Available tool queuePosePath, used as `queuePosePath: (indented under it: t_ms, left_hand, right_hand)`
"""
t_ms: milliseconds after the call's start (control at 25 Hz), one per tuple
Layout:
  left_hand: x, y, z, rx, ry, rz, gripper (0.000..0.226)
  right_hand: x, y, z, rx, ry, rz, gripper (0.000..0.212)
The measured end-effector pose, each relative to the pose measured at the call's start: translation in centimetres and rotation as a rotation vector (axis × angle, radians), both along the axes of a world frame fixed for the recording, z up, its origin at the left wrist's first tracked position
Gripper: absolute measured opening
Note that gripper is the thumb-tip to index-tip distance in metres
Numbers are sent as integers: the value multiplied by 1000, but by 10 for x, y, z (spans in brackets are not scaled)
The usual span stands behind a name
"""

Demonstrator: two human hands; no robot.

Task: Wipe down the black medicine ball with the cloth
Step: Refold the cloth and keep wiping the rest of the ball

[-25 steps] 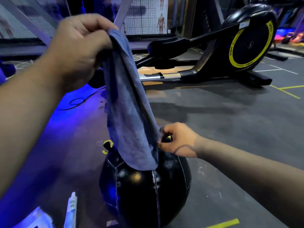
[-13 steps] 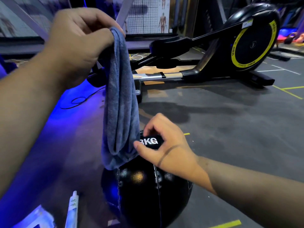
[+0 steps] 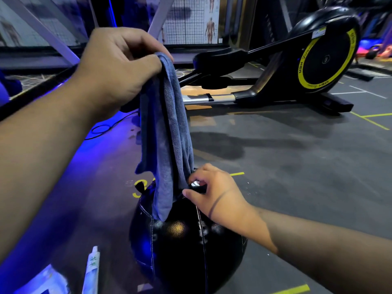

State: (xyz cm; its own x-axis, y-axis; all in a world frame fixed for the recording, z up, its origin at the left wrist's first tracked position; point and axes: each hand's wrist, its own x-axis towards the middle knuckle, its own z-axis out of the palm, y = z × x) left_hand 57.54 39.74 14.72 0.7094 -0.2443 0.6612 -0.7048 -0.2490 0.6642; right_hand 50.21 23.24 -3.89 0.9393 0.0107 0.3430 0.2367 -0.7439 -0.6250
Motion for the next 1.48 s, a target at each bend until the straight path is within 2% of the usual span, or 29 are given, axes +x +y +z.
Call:
queuePosePath:
  t_ms: [120, 240, 360, 440, 560, 680, 800, 880, 960, 1040, 1120, 1240, 1280, 1360, 1440, 1480]
  left_hand:
    - [6, 2, -2, -61, 19, 6, 21]
    - [12, 4, -2, -62, 5, 45, 21]
    - [22, 20, -7, 70, -117, 175, 19]
    - [31, 40, -10, 162, -189, 240, 21]
    - [40, 60, -19, 330, -198, 339, 19]
    - [44, 56, -26, 524, -320, 358, 23]
    - [43, 49, -16, 475, -352, 399, 25]
    - [41, 52, -11, 518, -381, 388, 24]
    - [36, 63, -15, 657, -368, 292, 29]
    - [30, 73, -27, 850, -150, 139, 37]
    - [24, 75, -50, 1109, 211, -102, 35]
    - [15, 67, -86, 1445, 579, -445, 32]
    - [13, 65, -91, 1459, 669, -506, 31]
    - [15, 70, -89, 1364, 873, -615, 34]
    - [21, 78, -85, 1176, 1022, -701, 27]
    - [24, 79, -87, 1055, 1053, -671, 20]
  right_hand:
    - [2, -3, -2, 15, -37, 78, 14]
    - [-3, -6, 1, 88, -45, 61, 6]
    - [1, -30, 20, 337, -61, -59, 7]
    - [12, -63, 43, 387, -156, -181, 10]
    - [22, -108, 95, 300, -264, -293, 11]
    - [32, -130, 143, 67, -333, -323, 6]
    - [39, -132, 165, 24, -420, -305, 4]
    - [28, -131, 164, -17, -396, -270, 4]
    - [5, -131, 152, -81, -228, -129, 10]
    - [-20, -130, 134, -77, 53, 75, 18]
    - [-34, -127, 108, -170, 352, 212, 22]
    - [-39, -119, 75, -277, 651, 345, 24]
    - [-39, -118, 73, -259, 721, 380, 26]
    - [-37, -121, 79, -204, 832, 450, 25]
    - [-31, -129, 90, -113, 878, 508, 21]
    - [-26, -132, 92, -54, 853, 493, 19]
